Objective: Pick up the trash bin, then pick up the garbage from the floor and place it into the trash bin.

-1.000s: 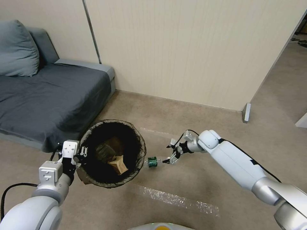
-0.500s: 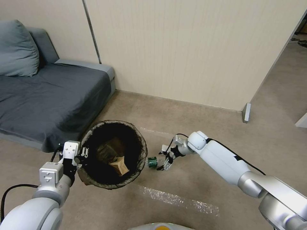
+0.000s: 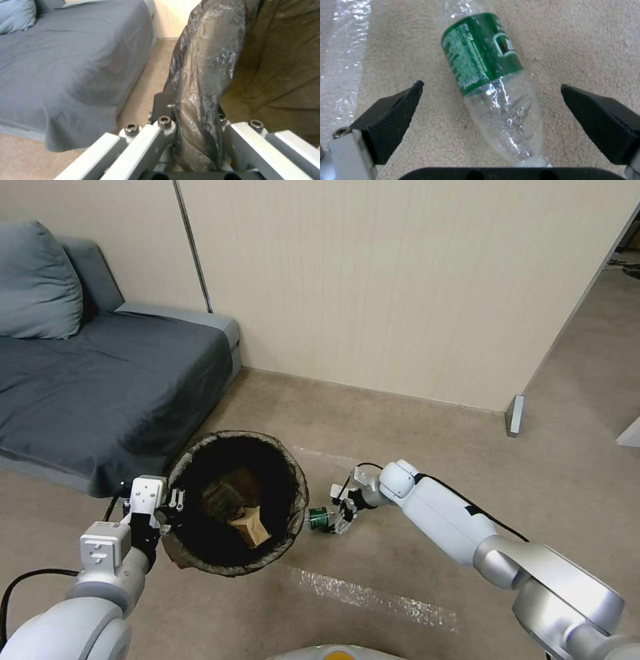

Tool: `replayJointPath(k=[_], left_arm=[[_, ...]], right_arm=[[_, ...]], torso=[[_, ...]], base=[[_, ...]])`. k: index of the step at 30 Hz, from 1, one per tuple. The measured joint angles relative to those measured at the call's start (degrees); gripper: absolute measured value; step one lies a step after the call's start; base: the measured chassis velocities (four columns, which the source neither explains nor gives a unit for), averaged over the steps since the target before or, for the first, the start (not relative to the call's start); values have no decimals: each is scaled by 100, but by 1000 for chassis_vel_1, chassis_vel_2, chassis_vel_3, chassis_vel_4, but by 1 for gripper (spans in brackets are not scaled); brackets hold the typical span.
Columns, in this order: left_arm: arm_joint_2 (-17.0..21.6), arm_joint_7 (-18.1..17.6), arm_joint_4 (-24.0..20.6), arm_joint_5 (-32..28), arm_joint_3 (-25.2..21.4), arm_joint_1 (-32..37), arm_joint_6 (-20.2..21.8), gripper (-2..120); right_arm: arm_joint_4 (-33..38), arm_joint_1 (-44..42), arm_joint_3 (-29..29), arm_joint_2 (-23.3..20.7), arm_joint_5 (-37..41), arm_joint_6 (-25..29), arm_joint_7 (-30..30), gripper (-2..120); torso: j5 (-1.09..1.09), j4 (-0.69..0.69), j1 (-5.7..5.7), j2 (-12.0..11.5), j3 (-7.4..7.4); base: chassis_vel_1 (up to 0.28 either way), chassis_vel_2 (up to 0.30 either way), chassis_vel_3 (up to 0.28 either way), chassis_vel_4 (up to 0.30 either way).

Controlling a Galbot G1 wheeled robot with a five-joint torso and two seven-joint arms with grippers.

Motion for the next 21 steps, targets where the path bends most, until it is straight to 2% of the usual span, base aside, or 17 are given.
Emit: replayJointPath(k=[16, 20, 21], left_arm=[[-21, 1, -24, 12, 57, -33, 60, 4], [-21, 4, -23, 17, 58, -48, 61, 4], [-18, 8, -23, 17, 58, -49, 62, 4]], right_arm=[[-588, -62, -67, 231, 53, 143, 536, 100], [-733, -74, -48, 277, 65, 187, 595, 91], [-799, -81, -43, 292, 69, 234, 652, 84]], torso=[[0, 0, 0, 0, 0], [0, 0, 0, 0, 0], [0, 1, 0, 0, 0]], base=[[0, 0, 0, 0], [0, 0, 0, 0], [0, 0, 0, 0]])
